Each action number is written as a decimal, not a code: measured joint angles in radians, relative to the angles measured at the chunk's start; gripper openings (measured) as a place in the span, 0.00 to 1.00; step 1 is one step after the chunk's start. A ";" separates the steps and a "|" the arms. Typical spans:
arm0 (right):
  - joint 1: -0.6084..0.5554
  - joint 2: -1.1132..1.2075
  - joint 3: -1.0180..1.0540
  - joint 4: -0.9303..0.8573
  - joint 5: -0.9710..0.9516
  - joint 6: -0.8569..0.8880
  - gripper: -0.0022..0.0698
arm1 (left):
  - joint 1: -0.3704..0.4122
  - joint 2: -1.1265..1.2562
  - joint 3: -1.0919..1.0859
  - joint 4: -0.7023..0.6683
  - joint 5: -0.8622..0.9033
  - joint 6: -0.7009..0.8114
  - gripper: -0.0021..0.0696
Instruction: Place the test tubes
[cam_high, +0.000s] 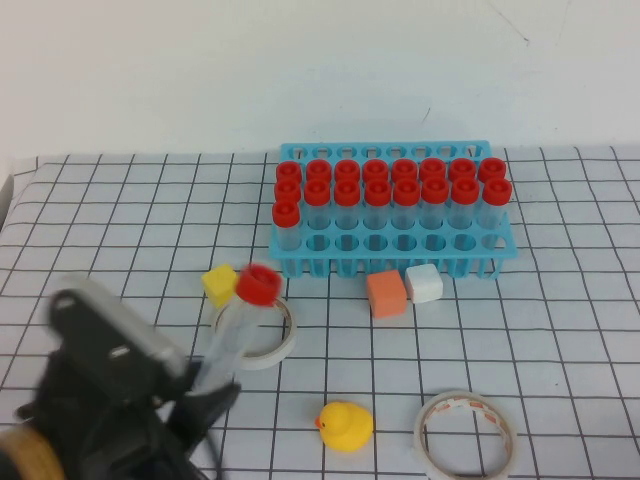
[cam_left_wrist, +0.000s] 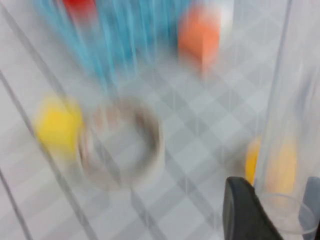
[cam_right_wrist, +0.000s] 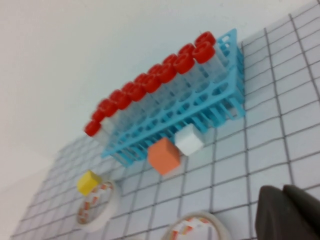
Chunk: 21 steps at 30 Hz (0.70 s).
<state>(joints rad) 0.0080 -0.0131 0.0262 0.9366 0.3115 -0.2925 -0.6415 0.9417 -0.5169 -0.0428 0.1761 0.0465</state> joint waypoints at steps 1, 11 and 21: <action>0.000 0.000 0.000 0.029 0.000 -0.016 0.03 | 0.000 -0.037 0.035 0.000 -0.078 -0.004 0.33; 0.000 0.031 -0.030 0.531 0.153 -0.635 0.03 | 0.000 -0.095 0.166 -0.013 -0.525 -0.098 0.33; 0.000 0.443 -0.243 0.745 0.363 -1.234 0.05 | 0.000 0.210 0.166 0.103 -0.961 -0.294 0.33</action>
<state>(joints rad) 0.0080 0.4299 -0.2164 1.6812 0.6748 -1.5263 -0.6415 1.1512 -0.3506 0.0598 -0.7852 -0.2473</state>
